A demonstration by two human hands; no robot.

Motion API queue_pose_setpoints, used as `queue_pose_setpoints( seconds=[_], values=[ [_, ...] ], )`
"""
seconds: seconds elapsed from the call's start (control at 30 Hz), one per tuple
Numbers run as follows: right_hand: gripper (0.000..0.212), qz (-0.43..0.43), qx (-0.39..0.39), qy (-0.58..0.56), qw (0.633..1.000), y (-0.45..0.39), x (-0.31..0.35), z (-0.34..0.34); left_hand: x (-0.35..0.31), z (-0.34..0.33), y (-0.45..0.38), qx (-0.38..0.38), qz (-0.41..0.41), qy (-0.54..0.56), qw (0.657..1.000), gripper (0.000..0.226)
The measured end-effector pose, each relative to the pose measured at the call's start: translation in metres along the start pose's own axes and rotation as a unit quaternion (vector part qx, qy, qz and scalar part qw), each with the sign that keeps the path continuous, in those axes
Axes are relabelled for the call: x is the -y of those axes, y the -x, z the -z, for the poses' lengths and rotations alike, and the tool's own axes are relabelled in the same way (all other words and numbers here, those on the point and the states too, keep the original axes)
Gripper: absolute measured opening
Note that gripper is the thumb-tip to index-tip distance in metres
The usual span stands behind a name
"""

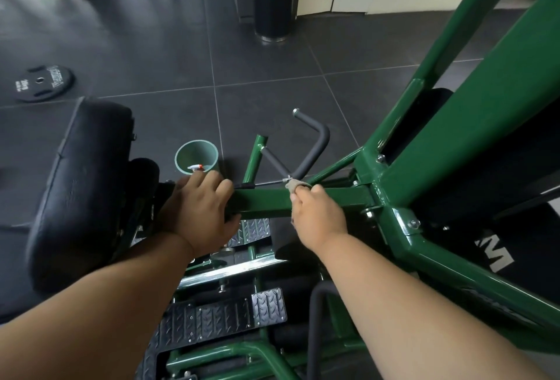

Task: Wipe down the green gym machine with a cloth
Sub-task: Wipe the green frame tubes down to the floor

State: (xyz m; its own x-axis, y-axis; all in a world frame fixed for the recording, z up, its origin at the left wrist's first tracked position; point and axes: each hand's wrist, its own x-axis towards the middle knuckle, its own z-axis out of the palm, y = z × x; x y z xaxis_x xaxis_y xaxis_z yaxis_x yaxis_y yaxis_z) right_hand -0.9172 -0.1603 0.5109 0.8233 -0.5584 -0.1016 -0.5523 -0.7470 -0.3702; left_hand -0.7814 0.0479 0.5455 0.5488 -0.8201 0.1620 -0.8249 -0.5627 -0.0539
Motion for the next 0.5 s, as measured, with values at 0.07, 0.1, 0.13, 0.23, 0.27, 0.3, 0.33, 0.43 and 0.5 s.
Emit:
queue_pose_setpoints(
  seconds=[0.07,0.1,0.13,0.23,0.27,0.3,0.33,0.43,0.5],
  values=[
    [0.029,0.024,0.004,-0.010,1.000,0.021,0.000,-0.006,0.001,-0.001,0.000,0.007,0.001,0.001,1.000,0.041],
    [0.027,0.026,0.005,-0.005,1.000,0.028,-0.004,-0.008,0.001,-0.002,0.000,0.012,-0.001,0.002,1.000,0.041],
    [0.026,0.018,0.001,0.003,1.000,0.030,-0.012,-0.010,0.001,-0.002,0.000,0.017,-0.003,0.003,1.000,0.042],
    [0.033,-0.061,-0.009,0.007,0.998,0.018,-0.044,-0.006,0.001,-0.002,0.000,0.018,-0.003,0.000,1.000,0.043],
    [0.037,-0.096,-0.009,0.002,0.995,0.012,-0.057,0.000,0.001,-0.002,0.000,0.017,-0.003,-0.002,1.000,0.043],
    [0.040,-0.132,-0.003,-0.001,0.991,0.005,-0.071,0.006,0.001,-0.002,0.000,0.018,-0.002,-0.003,1.000,0.043],
    [0.043,-0.160,0.006,0.002,0.987,-0.001,-0.082,0.011,0.001,-0.003,0.000,0.016,-0.002,-0.002,1.000,0.043],
    [0.038,-0.179,0.014,0.013,0.984,-0.012,-0.089,0.017,0.001,-0.006,-0.001,0.001,-0.008,0.002,1.000,0.043],
    [0.029,-0.135,0.001,0.006,0.991,-0.012,-0.071,0.009,0.001,-0.009,0.000,-0.006,-0.011,-0.002,1.000,0.042]
  ],
)
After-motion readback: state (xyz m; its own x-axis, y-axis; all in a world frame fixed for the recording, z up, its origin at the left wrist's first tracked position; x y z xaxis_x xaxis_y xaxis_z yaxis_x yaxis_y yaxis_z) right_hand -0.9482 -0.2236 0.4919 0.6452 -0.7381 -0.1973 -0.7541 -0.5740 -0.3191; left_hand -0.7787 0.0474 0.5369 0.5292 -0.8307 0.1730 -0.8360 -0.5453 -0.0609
